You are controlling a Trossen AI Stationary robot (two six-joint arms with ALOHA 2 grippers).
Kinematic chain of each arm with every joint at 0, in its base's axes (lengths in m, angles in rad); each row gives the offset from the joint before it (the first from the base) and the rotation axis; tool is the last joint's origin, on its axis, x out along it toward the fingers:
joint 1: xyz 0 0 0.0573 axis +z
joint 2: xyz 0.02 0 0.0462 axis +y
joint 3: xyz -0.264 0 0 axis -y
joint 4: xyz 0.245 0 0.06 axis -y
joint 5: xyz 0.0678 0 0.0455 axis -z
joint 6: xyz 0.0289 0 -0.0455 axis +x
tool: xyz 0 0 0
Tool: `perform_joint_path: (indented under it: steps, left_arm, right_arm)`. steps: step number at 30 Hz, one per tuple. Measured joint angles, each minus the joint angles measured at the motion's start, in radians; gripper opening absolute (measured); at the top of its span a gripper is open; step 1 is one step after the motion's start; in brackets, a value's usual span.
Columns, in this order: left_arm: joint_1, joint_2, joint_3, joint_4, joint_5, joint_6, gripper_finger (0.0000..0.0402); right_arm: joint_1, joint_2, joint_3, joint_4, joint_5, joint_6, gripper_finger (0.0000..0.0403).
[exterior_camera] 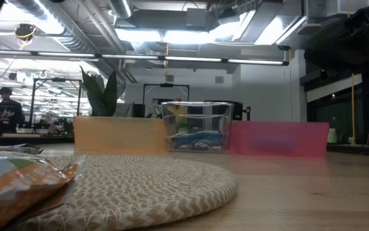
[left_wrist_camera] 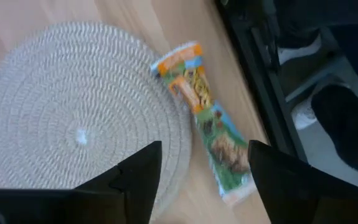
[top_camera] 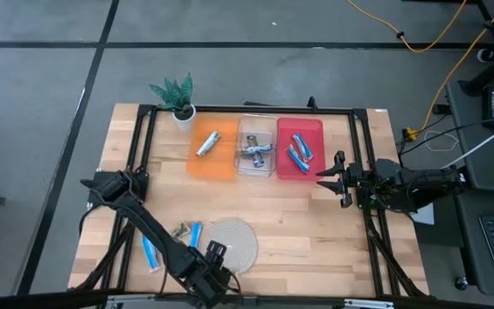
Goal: Pick and place Granola Bars by type
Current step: Put the bottom orange granola bar into the orange bin
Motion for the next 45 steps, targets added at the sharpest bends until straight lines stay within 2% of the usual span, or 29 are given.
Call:
perform_joint_path:
  steps: [7, 16, 39, 45]
  left_arm:
    - [-0.001, 0.048, 0.0, 0.025, 0.004, 0.024, 0.025]
    - [0.0, 0.112, 0.0, 0.025, -0.002, 0.026, 0.0251]
    - [0.002, 0.124, 0.0, 0.089, 0.112, 0.016, 0.0251]
    - [0.003, 0.127, 0.0, 0.099, 0.1, 0.018, 0.0251]
  right_arm:
    - [0.0, 0.0, 0.0, 0.0, 0.0, 0.0, 0.0132]
    - [0.0, 0.0, 0.0, 0.0, 0.0, 0.0, 0.0132]
    - [0.0, 0.0, 0.0, 0.0, 0.0, 0.0, 0.0132]
    - [0.0, 0.0, 0.0, 0.0, 0.0, 0.0, 0.0132]
